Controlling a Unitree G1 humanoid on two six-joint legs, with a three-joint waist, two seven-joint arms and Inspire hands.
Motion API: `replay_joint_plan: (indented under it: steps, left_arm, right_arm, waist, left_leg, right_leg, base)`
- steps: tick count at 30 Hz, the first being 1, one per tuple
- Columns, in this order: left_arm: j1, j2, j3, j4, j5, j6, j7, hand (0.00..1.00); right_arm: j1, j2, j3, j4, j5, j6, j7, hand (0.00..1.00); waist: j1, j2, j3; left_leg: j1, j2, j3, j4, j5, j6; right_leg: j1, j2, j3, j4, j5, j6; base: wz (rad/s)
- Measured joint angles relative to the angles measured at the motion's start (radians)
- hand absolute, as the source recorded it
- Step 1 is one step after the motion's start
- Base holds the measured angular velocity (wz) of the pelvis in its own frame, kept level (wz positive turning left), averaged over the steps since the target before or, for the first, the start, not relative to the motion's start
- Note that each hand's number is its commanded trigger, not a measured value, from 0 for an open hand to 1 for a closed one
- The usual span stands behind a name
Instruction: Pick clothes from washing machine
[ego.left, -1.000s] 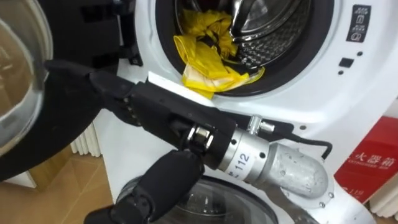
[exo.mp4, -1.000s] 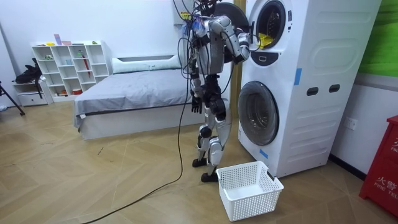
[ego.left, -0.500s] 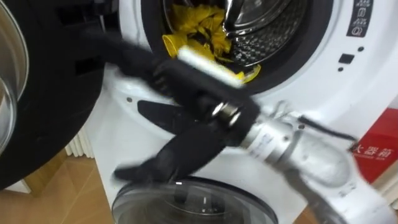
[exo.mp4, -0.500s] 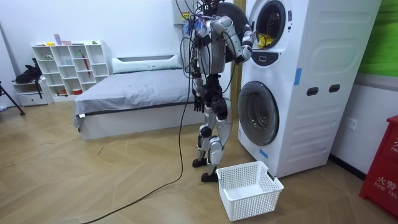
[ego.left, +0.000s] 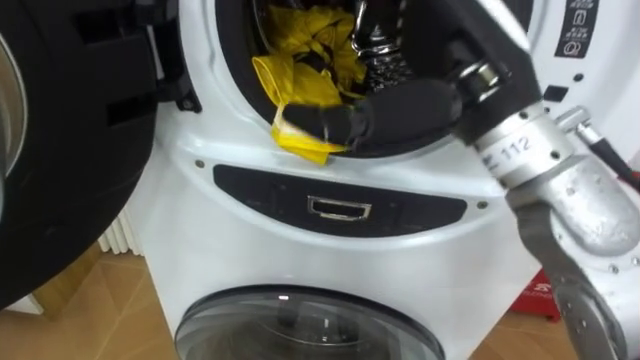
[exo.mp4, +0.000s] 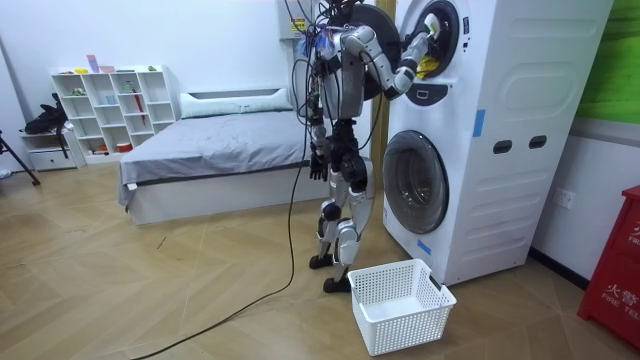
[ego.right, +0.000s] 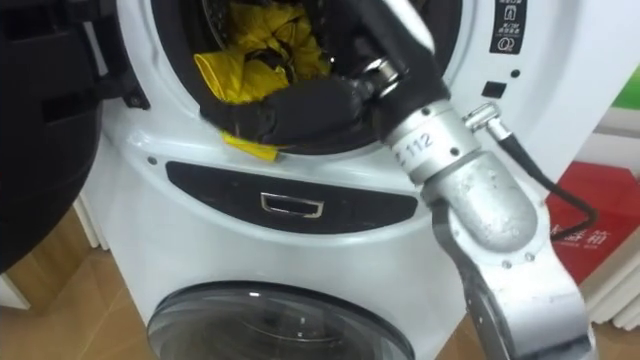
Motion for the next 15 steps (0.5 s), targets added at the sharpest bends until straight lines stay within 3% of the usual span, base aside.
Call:
replay_joint_plan:
  steps: [8,13,15]
  left_arm:
    - [0.003,0.000,0.018,-0.005,0.015,0.024,-0.025,0.00]
    - [-0.002,0.002,0.018,-0.021,0.020,0.024,-0.036,0.00]
    - [0.000,0.006,0.028,-0.034,0.019,0.022,-0.044,0.00]
  right_arm:
    - [-0.024,-0.041,0.013,0.053,-0.072,-0.001,-0.043,0.00]
    - [-0.024,-0.042,0.016,0.088,-0.149,-0.026,-0.054,0.00]
    - [-0.037,-0.067,0.018,0.147,-0.154,-0.053,-0.054,0.00]
  waist:
    - [0.013,-0.007,-0.0027]
    - [0.026,-0.017,-0.0020]
    - [0.031,-0.033,-0.0022]
  left_leg:
    - [0.002,0.000,0.000,0.002,0.000,0.000]
    - [0.002,0.001,-0.001,0.006,0.000,0.000]
    - [-0.004,0.001,-0.005,0.010,0.000,0.000]
  right_leg:
    - [0.003,0.000,-0.006,0.002,0.000,0.000]
    - [0.004,-0.003,-0.016,0.001,-0.001,-0.001]
    - [0.004,-0.005,-0.024,0.004,-0.005,-0.004]
  base:
    - [0.02]
    - [0.00]
    - [0.04]
